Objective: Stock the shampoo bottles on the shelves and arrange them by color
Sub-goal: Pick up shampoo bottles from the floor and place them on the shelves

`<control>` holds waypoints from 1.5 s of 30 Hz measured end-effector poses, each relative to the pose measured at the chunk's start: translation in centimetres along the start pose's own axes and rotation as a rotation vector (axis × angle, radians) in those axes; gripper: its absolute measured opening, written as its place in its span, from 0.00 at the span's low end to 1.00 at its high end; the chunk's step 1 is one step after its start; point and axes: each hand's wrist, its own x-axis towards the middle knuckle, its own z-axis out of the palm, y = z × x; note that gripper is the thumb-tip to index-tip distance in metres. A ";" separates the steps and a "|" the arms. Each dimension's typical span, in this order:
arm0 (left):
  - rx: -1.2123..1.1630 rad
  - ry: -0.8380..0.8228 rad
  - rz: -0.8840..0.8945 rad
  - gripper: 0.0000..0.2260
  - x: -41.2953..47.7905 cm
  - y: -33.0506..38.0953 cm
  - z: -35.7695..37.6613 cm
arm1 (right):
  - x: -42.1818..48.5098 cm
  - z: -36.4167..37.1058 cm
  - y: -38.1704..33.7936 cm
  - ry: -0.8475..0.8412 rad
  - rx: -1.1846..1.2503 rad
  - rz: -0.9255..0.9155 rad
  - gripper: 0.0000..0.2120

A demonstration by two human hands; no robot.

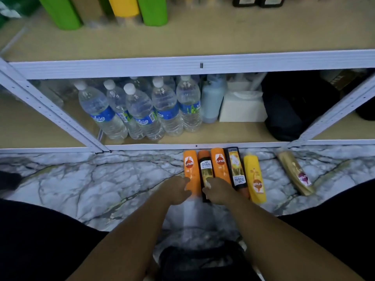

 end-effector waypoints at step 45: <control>-0.935 0.385 -0.327 0.36 7.7 -4.8 2.6 | 10.1 3.1 -2.1 0.073 0.627 0.156 0.26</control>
